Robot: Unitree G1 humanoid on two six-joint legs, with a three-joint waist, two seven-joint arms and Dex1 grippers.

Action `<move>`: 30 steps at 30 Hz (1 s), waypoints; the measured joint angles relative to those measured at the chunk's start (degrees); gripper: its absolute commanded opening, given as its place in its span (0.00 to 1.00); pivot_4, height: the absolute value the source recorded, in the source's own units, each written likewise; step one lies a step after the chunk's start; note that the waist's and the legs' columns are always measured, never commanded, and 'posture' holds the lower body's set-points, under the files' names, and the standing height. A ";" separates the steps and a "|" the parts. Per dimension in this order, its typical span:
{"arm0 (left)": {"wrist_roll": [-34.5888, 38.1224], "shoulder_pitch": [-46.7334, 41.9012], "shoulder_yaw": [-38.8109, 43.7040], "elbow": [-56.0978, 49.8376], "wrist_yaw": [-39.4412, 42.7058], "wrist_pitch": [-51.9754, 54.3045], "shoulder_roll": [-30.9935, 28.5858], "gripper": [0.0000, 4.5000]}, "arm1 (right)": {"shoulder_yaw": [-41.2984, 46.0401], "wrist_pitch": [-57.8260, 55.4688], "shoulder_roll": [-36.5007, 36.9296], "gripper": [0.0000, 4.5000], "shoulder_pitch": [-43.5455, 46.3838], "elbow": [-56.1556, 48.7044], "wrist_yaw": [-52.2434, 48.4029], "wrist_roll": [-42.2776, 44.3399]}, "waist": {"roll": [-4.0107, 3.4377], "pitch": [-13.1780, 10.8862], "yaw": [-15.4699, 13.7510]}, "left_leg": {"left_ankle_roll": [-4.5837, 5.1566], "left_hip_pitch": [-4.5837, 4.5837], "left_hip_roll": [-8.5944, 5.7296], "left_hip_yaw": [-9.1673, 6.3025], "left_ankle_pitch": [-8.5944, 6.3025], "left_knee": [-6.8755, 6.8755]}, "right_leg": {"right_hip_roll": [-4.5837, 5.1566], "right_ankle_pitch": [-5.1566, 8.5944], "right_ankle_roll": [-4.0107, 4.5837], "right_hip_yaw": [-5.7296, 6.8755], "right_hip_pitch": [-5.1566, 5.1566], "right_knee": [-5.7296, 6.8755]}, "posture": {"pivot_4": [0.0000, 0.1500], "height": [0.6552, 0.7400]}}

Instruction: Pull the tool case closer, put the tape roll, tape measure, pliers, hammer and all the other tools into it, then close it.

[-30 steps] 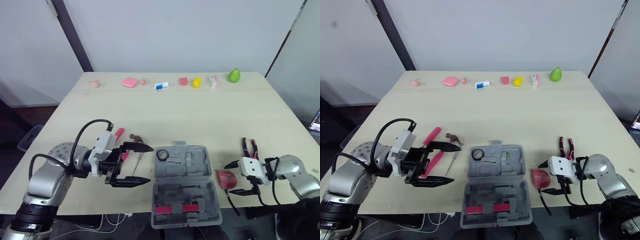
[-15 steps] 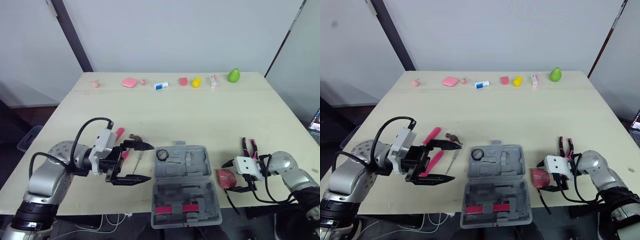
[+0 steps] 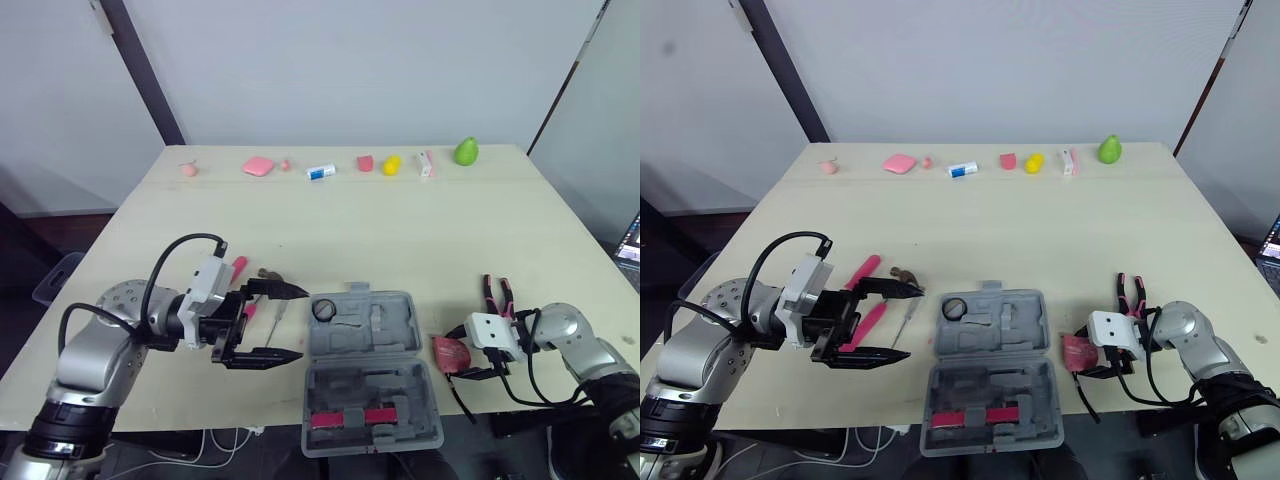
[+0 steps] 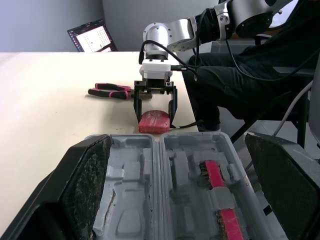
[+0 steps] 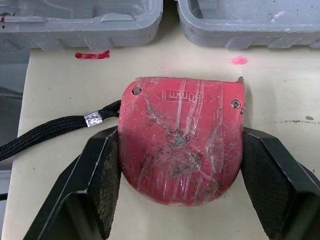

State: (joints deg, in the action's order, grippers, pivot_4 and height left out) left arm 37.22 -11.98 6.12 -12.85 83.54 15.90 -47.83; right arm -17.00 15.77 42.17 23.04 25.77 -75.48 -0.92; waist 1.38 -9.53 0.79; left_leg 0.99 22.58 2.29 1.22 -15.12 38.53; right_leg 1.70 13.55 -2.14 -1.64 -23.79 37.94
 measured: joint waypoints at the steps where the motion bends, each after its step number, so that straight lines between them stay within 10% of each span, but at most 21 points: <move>1: 0.00 -0.02 0.00 0.00 0.00 0.00 0.00 1.00 | 0.00 -0.61 0.23 0.64 -0.17 -0.65 0.14 -0.05 | 0.00 0.00 -0.01 | 0.00 0.00 0.00 0.00 0.00 0.00 | 0.00 0.00 0.00 0.00 0.00 0.00 | 1.00 1.00; 16: 0.08 3.22 0.70 0.00 -3.40 -1.24 2.40 1.00 | 0.14 -25.22 6.79 0.64 6.13 -23.03 -1.20 0.19 | -0.12 -0.08 -0.07 | 0.00 0.07 0.01 -0.05 0.00 -0.01 | 0.00 0.00 0.00 0.05 -0.05 -0.01 | 1.00 1.00; 30: -0.06 9.73 5.41 0.88 -6.58 -3.91 2.61 1.00 | -15.52 -44.67 -3.27 0.64 26.06 -24.26 -3.11 -9.87 | -0.16 -0.10 -0.13 | 0.00 0.23 -0.01 -0.06 0.00 -0.02 | 0.08 0.00 0.01 0.13 -0.19 -0.03 | 1.00 1.00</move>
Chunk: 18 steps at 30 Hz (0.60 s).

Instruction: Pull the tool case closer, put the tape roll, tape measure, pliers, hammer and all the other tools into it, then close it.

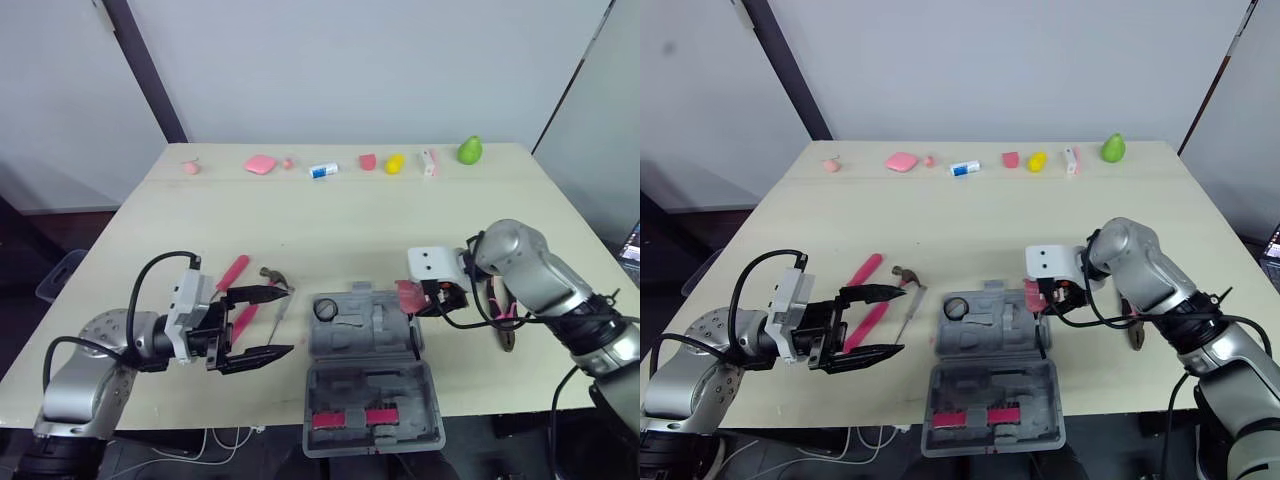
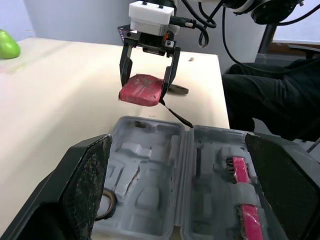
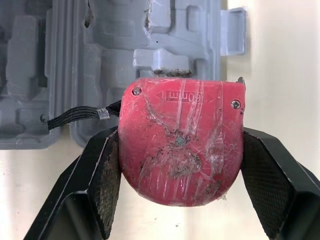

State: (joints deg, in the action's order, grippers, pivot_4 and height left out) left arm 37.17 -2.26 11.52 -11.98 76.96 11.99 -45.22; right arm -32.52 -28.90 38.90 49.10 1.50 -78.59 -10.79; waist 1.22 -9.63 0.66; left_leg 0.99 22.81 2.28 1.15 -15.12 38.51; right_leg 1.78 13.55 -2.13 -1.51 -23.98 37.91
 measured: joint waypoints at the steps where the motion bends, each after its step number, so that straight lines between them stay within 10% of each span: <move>1: 0.00 0.36 0.13 0.04 -0.19 -0.01 0.02 1.00 | -1.05 -0.58 -0.76 0.64 0.66 0.53 -0.08 -0.65 | 0.00 0.00 0.06 | 0.00 0.00 0.00 0.02 0.00 0.00 | 0.00 0.00 0.00 -0.01 -0.02 0.01 | 1.00 1.00; 18: 0.02 5.32 1.54 -3.61 -5.10 -0.17 1.15 1.00 | -11.94 -0.89 -11.63 0.64 5.20 12.91 4.00 -12.85 | -0.03 -0.02 0.18 | 0.00 0.01 0.00 0.02 0.00 -0.02 | -0.01 -0.01 0.01 0.00 -0.07 0.05 | 1.00 1.00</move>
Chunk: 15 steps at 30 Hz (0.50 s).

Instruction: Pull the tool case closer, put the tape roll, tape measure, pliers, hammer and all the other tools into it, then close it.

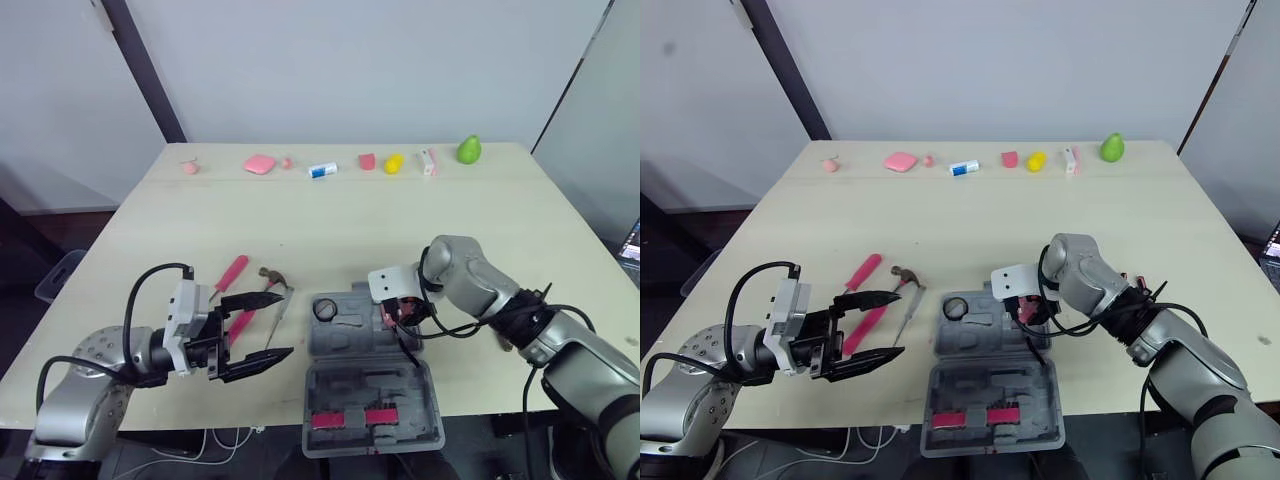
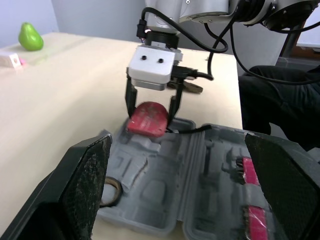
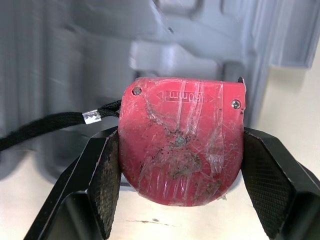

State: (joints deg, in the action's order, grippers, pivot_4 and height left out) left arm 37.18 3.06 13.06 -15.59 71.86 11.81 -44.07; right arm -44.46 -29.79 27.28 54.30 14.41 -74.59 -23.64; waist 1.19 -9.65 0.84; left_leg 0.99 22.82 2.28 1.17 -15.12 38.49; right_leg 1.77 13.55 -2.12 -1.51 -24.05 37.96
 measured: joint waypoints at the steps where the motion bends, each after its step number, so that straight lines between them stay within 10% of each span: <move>1: 0.00 0.07 0.00 -0.01 -0.26 -0.08 0.00 1.00 | -0.17 0.03 -0.42 0.64 0.00 0.37 0.33 -0.83 | 0.00 0.00 0.00 | 0.00 0.00 0.00 -0.01 0.00 0.00 | 0.00 0.00 0.00 0.00 0.00 0.00 | 1.00 1.00; 8: -0.01 0.13 -0.02 -0.18 -0.70 -0.52 0.05 1.00 | -0.12 1.30 -1.79 0.64 -0.02 2.05 1.68 -2.33 | 0.00 0.00 0.11 | 0.00 -0.01 0.00 0.00 0.00 -0.01 | 0.00 0.00 0.00 0.00 0.00 0.00 | 1.00 1.00; 10: -0.01 0.12 -0.03 -0.18 -0.68 -0.54 0.05 1.00 | -0.11 1.42 -1.81 0.86 -0.02 2.08 1.76 -2.38 | 0.00 0.00 0.20 | 0.00 -0.02 0.01 0.00 0.00 0.00 | -0.01 0.00 0.00 0.00 0.00 0.00 | 1.00 1.00; 15: -0.04 -0.06 -0.09 -0.16 -0.24 -0.73 0.04 1.00 | 0.38 0.97 -1.30 0.90 -0.04 0.40 1.26 -2.58 | -0.01 0.00 0.12 | 0.00 -0.01 0.01 0.01 0.00 -0.01 | 0.00 0.00 0.00 0.00 0.00 -0.01 | 1.00 1.00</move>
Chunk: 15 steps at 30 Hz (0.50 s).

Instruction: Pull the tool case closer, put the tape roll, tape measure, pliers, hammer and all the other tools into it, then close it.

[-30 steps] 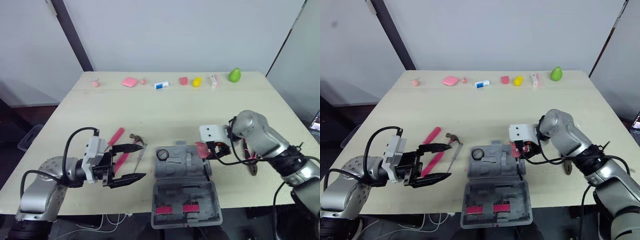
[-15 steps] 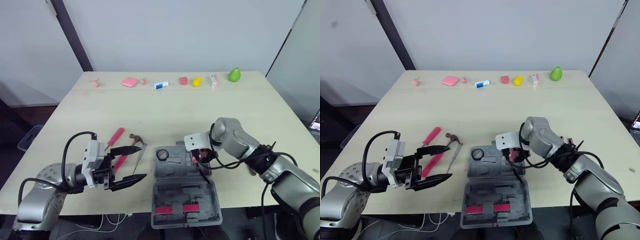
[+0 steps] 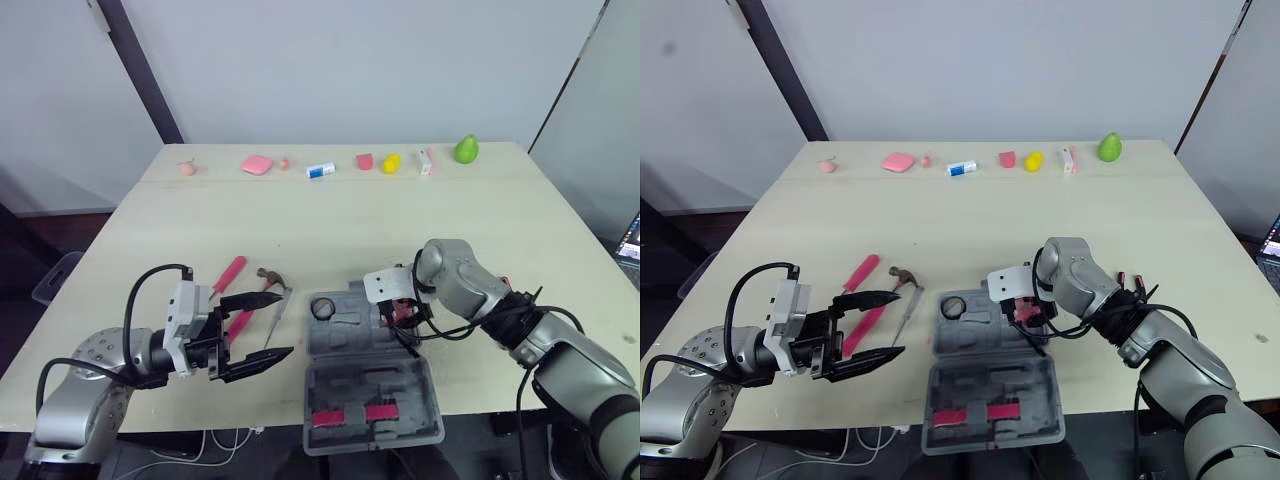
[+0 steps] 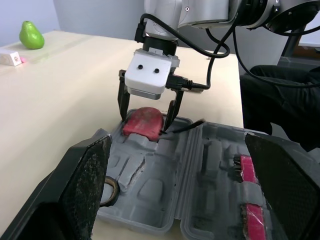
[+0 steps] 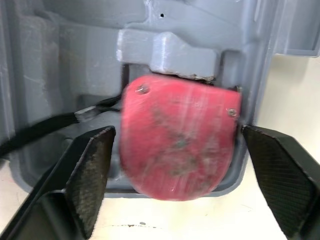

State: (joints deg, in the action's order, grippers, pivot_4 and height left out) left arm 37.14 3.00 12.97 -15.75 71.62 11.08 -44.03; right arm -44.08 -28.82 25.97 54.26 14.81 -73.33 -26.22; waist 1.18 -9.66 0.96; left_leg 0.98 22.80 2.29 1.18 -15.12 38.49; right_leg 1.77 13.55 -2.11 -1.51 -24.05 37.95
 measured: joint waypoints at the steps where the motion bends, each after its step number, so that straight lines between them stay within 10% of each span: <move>1: -0.01 -0.06 0.00 0.01 0.10 -0.06 0.00 1.00 | 0.05 -0.01 0.23 0.90 0.00 -0.49 0.00 -0.09 | 0.00 0.00 -0.02 | 0.00 0.01 0.00 0.00 0.00 -0.01 | 0.00 0.00 0.00 0.00 0.00 0.00 | 1.00 1.00; 15: -1.07 -0.87 -0.34 0.93 2.16 -0.85 -0.01 1.00 | 14.97 -8.55 8.41 0.90 -13.09 -22.56 0.37 6.89 | 0.02 0.01 -0.24 | 0.00 0.04 -0.01 -0.04 0.00 -0.06 | 0.02 0.01 0.00 0.04 0.01 -0.06 | 1.00 1.00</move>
State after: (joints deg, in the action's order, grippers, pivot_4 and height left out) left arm 36.07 2.13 12.63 -14.82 73.77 10.23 -44.04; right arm -29.11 -37.38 34.38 41.18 -7.74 -72.95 -19.33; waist 1.20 -9.65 0.72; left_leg 0.98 22.84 2.28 1.13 -15.13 38.42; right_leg 1.79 13.55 -2.12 -1.47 -24.04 37.90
